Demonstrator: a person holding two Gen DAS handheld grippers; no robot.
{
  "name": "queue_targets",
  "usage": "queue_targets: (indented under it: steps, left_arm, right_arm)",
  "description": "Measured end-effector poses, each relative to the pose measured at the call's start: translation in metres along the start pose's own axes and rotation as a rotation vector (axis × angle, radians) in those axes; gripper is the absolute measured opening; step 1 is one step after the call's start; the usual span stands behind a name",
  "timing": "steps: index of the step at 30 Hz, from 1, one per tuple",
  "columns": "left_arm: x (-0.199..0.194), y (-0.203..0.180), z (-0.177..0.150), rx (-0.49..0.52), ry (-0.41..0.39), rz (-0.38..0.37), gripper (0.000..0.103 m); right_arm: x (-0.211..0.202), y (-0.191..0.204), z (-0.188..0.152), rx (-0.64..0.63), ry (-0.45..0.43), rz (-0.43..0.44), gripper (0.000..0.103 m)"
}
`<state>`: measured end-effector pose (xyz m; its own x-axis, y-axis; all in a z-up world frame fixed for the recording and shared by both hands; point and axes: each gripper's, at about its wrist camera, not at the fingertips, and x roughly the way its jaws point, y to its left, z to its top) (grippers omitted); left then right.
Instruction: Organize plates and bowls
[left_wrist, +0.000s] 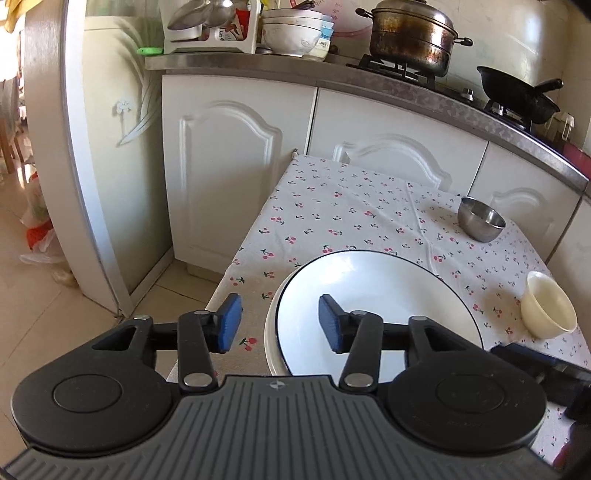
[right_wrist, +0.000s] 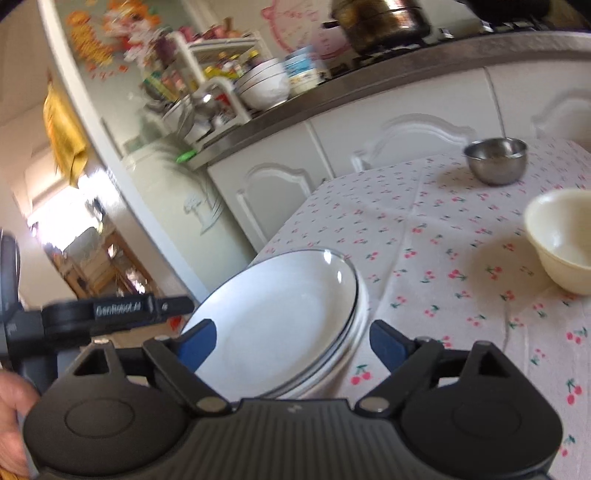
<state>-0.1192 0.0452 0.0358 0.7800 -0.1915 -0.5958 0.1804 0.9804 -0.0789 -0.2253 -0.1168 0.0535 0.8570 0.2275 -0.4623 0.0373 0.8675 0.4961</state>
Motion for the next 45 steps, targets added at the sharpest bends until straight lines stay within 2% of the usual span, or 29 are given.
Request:
queue_targets:
  steps: [5, 11, 20, 27, 32, 37, 43, 45]
  left_arm:
    - [0.001, -0.005, 0.002, 0.028, 0.009, 0.010, 0.074]
    - [0.006, -0.014, 0.008, 0.049, 0.030, 0.005, 0.082]
    - [0.004, -0.050, 0.030, 0.098, 0.038, -0.084, 0.097]
    - [0.002, -0.100, 0.053, 0.181, 0.016, -0.176, 0.099]
    - [0.019, -0.137, 0.068, 0.225, 0.032, -0.205, 0.100]
    - [0.044, -0.175, 0.080, 0.227, 0.064, -0.235, 0.100]
    - [0.097, -0.218, 0.093, 0.162, 0.125, -0.250, 0.099]
    - [0.116, -0.230, 0.096, 0.142, 0.131, -0.248, 0.096]
  right_arm:
    - [-0.017, -0.021, 0.010, 0.098, -0.064, -0.021, 0.095]
    - [-0.035, -0.048, 0.023, 0.205, -0.146, -0.060, 0.099]
    - [-0.061, -0.100, 0.058, 0.365, -0.285, -0.136, 0.102]
    - [-0.064, -0.131, 0.099, 0.437, -0.352, -0.166, 0.102]
    - [-0.063, -0.153, 0.120, 0.443, -0.424, -0.133, 0.102]
    - [-0.056, -0.182, 0.129, 0.457, -0.438, -0.081, 0.102]
    - [-0.041, -0.219, 0.133, 0.512, -0.384, -0.018, 0.102]
    - [-0.038, -0.228, 0.132, 0.526, -0.372, 0.007, 0.102]
